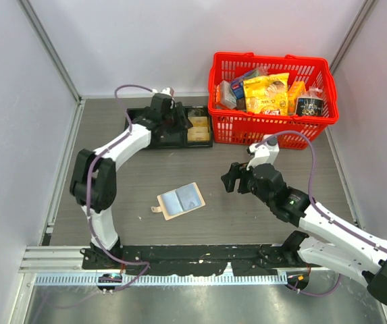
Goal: Take the credit cards out of the card holder
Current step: Place the credit card in the storage box, then remove the credit card from the card holder.
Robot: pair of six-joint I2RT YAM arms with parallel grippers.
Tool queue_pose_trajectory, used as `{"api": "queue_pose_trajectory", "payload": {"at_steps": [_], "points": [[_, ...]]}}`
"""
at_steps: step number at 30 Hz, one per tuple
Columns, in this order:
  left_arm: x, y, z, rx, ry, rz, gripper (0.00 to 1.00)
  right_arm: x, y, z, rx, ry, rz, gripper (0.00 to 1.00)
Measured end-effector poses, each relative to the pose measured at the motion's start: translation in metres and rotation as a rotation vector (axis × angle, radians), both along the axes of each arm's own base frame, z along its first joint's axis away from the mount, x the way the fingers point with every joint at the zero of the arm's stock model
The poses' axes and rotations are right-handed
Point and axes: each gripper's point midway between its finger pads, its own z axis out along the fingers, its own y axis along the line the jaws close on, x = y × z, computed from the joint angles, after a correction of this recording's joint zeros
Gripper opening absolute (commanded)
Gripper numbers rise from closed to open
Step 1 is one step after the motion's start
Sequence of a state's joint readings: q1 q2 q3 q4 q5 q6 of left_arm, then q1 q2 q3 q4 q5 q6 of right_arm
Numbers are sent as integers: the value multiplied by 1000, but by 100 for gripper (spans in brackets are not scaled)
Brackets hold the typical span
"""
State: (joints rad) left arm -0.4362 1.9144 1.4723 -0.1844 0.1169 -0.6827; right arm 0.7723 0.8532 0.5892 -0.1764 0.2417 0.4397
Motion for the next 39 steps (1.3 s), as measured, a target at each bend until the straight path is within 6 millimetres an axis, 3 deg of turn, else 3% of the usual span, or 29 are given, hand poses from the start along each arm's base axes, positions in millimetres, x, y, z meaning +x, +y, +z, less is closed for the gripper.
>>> {"api": "queue_pose_trajectory", "payload": {"at_steps": [3,6,10,16,22,30,39], "points": [[-12,14,36,16,-53,31,48,-1,-1,-4,-11,14,-3,78],[-36,30,65,39,-87,69,48,-1,0,-12,-32,41,-5,78],[-85,45,71,82,-83,79,49,-5,5,-27,-62,91,9,78],[-159,70,31,169,19,68,50,-14,22,-33,-77,138,44,77],[-212,99,-14,253,131,84,50,-29,61,-39,-117,169,103,72],[-256,116,-67,294,261,96,47,-36,102,-69,-208,244,100,69],[-271,111,-90,290,307,93,43,-35,120,-98,-258,305,73,67]]}}
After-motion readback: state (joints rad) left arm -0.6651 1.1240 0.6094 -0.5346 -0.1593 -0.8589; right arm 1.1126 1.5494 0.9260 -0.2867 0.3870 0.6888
